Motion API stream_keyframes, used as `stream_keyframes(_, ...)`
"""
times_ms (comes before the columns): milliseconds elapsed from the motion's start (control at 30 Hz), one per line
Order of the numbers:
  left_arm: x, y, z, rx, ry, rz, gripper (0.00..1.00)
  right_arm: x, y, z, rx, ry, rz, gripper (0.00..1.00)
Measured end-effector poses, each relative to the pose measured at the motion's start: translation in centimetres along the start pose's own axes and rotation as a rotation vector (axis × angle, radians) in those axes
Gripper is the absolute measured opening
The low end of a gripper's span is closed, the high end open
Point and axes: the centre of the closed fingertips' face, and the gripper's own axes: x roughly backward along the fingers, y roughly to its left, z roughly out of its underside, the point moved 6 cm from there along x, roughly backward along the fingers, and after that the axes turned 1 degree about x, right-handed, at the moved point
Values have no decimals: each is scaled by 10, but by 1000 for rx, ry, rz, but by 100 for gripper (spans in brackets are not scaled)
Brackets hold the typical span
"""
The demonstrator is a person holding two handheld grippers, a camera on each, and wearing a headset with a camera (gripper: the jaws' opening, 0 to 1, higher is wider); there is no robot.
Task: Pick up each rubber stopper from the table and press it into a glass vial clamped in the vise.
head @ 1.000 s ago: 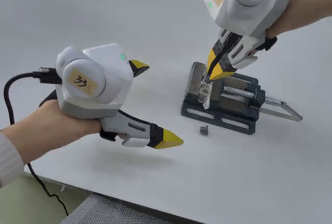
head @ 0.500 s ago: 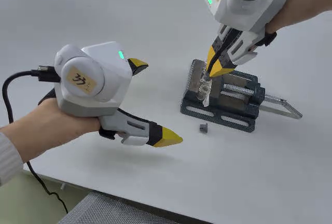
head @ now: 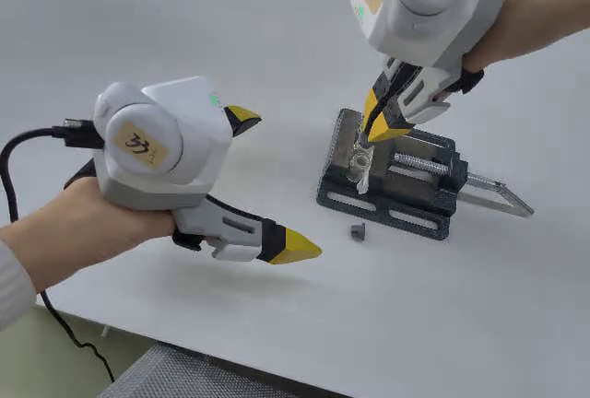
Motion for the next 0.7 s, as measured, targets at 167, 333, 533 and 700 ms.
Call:
stream_keyframes(167, -1, -1, -2, 5, -7, -2, 97, -2, 1, 1, -7, 8, 14, 0)
stream_keyframes(333, 0, -1, -3, 9, -12, -7, 97, -2, 0, 2, -19, -6, 28, 0)
stream_keyframes(533, 3, 1, -4, 19, -19, -16, 97, -1, 5, 8, -92, -119, 49, 0)
stream_keyframes(700, 4, 3, -1, 14, -16, -15, 97, -3, 3, 8, -99, -119, 58, 0)
